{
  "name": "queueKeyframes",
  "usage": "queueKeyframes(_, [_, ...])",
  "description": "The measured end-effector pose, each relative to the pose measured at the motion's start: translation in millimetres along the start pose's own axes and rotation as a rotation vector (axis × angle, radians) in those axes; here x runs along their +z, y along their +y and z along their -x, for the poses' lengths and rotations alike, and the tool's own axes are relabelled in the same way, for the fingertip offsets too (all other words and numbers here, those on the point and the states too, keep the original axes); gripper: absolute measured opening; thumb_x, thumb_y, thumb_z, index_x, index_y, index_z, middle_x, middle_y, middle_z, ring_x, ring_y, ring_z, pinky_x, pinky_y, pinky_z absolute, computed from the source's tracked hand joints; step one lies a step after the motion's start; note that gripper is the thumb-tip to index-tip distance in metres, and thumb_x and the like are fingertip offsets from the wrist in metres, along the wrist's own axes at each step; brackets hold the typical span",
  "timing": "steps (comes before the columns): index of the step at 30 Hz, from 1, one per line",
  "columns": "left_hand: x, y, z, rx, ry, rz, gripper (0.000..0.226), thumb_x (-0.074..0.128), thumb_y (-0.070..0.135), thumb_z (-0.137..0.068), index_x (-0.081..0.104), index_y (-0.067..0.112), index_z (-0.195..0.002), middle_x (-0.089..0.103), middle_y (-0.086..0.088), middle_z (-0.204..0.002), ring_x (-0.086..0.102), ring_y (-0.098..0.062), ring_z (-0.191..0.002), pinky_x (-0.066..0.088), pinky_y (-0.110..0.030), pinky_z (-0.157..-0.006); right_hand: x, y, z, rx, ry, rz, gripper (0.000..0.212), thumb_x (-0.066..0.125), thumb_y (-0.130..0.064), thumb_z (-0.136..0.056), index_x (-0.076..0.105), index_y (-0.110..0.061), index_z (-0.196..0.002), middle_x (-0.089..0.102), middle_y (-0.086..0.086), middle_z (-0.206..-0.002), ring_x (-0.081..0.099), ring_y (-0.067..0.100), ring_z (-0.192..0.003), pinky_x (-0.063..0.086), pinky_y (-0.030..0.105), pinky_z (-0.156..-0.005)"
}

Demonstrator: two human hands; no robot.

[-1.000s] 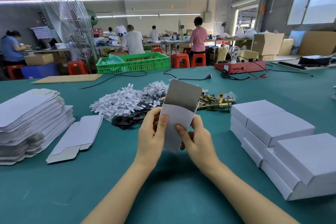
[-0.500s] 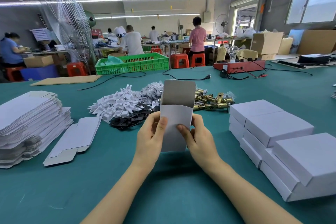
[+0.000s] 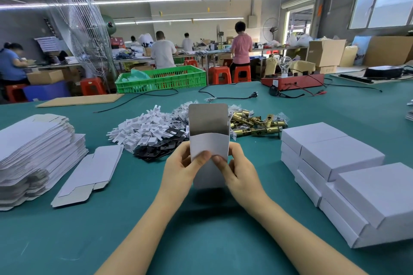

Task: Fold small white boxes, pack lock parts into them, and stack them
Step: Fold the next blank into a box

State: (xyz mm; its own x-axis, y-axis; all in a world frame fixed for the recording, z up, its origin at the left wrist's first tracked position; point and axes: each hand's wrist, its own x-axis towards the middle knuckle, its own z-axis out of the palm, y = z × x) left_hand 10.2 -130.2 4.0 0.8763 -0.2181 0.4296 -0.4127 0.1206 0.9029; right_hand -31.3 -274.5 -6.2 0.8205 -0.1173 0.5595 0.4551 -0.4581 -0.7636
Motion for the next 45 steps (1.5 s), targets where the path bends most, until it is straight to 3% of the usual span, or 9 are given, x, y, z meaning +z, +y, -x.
queueKeyframes(7, [3.7, 5.1, 1.6, 0.006, 0.02, 0.03, 0.03, 0.069, 0.033, -0.077, 0.067, 0.02, -0.104, 0.075, 0.008, -0.096, 0.069, -0.004, -0.086, 0.052, -0.016, -0.07, -2.4, -6.5, -4.1, 0.005, 0.068, -0.004, 0.026, 0.041, -0.057, -0.089, 0.047, -0.042, -0.11, 0.059, -0.021, -0.091, 0.055, 0.007, -0.075, 0.047, 0.029, -0.069])
queueKeyframes(11, [13.4, 10.4, 2.3, 0.035, 0.001, 0.037, 0.03, 0.073, 0.032, -0.085, 0.063, 0.024, -0.112, 0.074, 0.006, -0.104, 0.07, -0.009, -0.096, 0.053, -0.02, -0.077, -3.4, -15.6, -11.1, -0.024, 0.149, -0.165, 0.031, 0.031, -0.048, -0.094, 0.032, -0.043, -0.124, 0.055, -0.017, -0.103, 0.054, -0.005, -0.091, 0.043, 0.011, -0.076])
queueKeyframes(16, [26.0, 16.6, 8.5, 0.123, -0.057, 0.014, 0.071, 0.072, 0.035, -0.083, 0.03, 0.065, -0.131, 0.074, 0.011, -0.107, 0.071, -0.014, -0.098, 0.054, -0.021, -0.081, -3.8, -23.2, -15.4, -0.063, 0.237, -0.299, 0.029, 0.031, -0.042, -0.098, 0.035, -0.039, -0.126, 0.058, -0.005, -0.101, 0.059, 0.017, -0.09, 0.05, 0.04, -0.082])
queueKeyframes(18, [25.8, 17.5, 9.2, 0.151, -0.075, 0.003, 0.079, 0.068, 0.033, -0.081, 0.02, 0.075, -0.128, 0.073, 0.016, -0.108, 0.071, -0.012, -0.097, 0.054, -0.02, -0.08, -2.9, -22.8, -15.3, -0.049, 0.248, -0.314, 0.024, 0.032, -0.044, -0.098, 0.037, -0.047, -0.121, 0.06, -0.005, -0.099, 0.06, 0.015, -0.089, 0.051, 0.038, -0.078])
queueKeyframes(22, [23.7, 15.7, 7.1, 0.156, -0.153, 0.007, 0.077, 0.064, 0.025, -0.084, 0.021, 0.063, -0.135, 0.071, 0.02, -0.11, 0.07, -0.006, -0.096, 0.052, -0.016, -0.079, -3.8, -20.2, -15.1, -0.015, 0.247, -0.345, 0.022, 0.033, -0.045, -0.096, 0.039, -0.056, -0.114, 0.057, -0.016, -0.091, 0.058, 0.005, -0.085, 0.049, 0.029, -0.076])
queueKeyframes(31, [18.3, 13.3, 6.2, 0.124, -0.248, -0.129, 0.072, 0.069, 0.028, -0.087, 0.03, 0.07, -0.131, 0.071, 0.003, -0.109, 0.07, -0.013, -0.079, 0.056, -0.026, -0.079, 0.0, -21.4, -11.5, -0.087, 0.342, -0.28, 0.026, 0.03, -0.032, -0.1, 0.037, -0.026, -0.125, 0.054, -0.031, -0.095, 0.054, -0.007, -0.084, 0.043, 0.008, -0.073])
queueKeyframes(38, [21.8, 19.6, 8.2, 0.029, -0.219, -0.064, 0.069, 0.06, -0.003, -0.092, 0.038, 0.056, -0.12, 0.065, -0.011, -0.114, 0.069, -0.018, -0.098, 0.054, -0.026, -0.081, -0.4, -29.4, -14.2, 0.021, 0.363, -0.403, 0.025, 0.027, -0.046, -0.097, 0.045, -0.033, -0.106, 0.056, -0.023, -0.09, 0.053, -0.001, -0.081, 0.046, 0.018, -0.073])
queueKeyframes(41, [28.3, 25.5, 11.6, 0.018, -0.195, 0.0, 0.067, 0.054, -0.015, -0.09, 0.036, 0.041, -0.122, 0.062, -0.018, -0.118, 0.065, -0.012, -0.098, 0.051, -0.021, -0.082, -3.2, -30.0, -18.4, 0.226, 0.29, -0.537, 0.051, 0.029, -0.062, -0.088, 0.056, -0.028, -0.115, 0.061, -0.002, -0.113, 0.056, 0.009, -0.104, 0.047, 0.039, -0.094])
queueKeyframes(45, [43.8, 34.3, 17.5, -0.045, -0.116, 0.183, 0.034, 0.059, 0.023, -0.087, 0.047, 0.044, -0.111, 0.059, -0.017, -0.11, 0.056, -0.02, -0.097, 0.045, -0.036, -0.09, -9.3, -33.3, -21.3, 0.398, 0.255, -0.583, 0.066, 0.032, -0.068, -0.092, 0.052, -0.024, -0.136, 0.056, -0.002, -0.136, 0.047, 0.015, -0.13, 0.036, 0.043, -0.11])
